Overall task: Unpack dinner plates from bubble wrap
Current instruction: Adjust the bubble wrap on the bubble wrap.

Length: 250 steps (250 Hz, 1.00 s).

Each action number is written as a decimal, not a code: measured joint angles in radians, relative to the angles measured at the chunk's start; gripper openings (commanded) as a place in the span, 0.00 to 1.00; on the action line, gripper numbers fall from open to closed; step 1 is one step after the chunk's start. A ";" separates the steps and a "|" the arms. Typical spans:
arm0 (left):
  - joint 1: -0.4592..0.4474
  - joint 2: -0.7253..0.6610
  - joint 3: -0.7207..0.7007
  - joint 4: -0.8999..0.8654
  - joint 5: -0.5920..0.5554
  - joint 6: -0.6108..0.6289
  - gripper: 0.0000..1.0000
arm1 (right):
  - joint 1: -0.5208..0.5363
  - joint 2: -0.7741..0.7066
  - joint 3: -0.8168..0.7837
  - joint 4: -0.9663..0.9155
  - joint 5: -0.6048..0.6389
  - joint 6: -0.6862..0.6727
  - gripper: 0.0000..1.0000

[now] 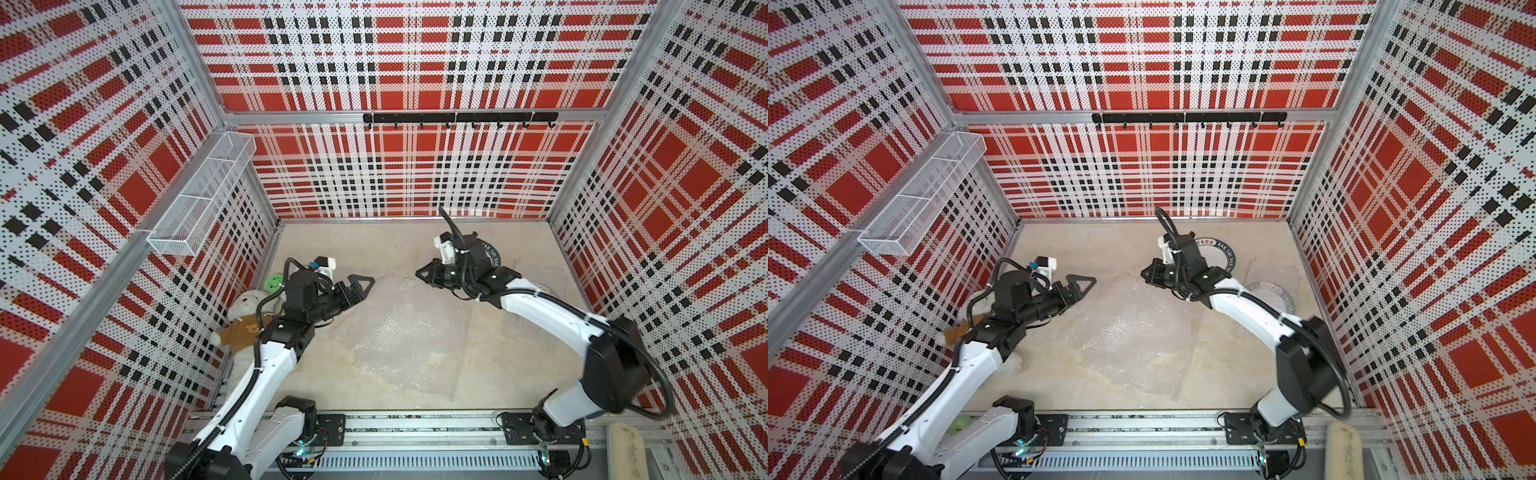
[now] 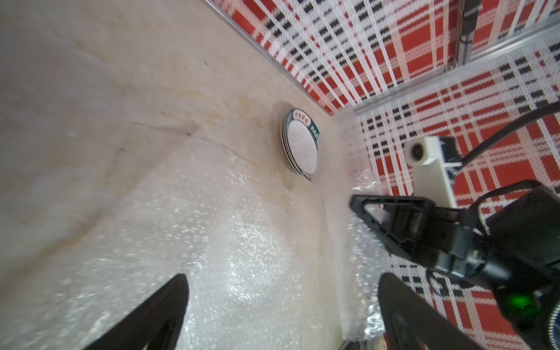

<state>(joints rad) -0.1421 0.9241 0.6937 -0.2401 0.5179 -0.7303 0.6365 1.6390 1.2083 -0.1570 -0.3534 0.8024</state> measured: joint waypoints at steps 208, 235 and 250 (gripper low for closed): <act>-0.017 0.084 0.016 -0.130 0.045 0.066 0.99 | 0.082 0.163 0.090 0.074 0.019 -0.021 0.86; -0.152 0.156 0.077 -0.134 0.027 0.099 0.99 | 0.074 0.016 0.024 0.033 0.037 -0.058 0.91; -0.216 0.198 0.097 -0.119 0.015 0.108 1.00 | 0.066 -0.068 -0.044 0.029 0.037 -0.062 0.94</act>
<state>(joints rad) -0.3584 1.1217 0.7902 -0.3595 0.5331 -0.6228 0.7025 1.5715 1.1641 -0.1284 -0.3168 0.7406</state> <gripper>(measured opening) 0.994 0.916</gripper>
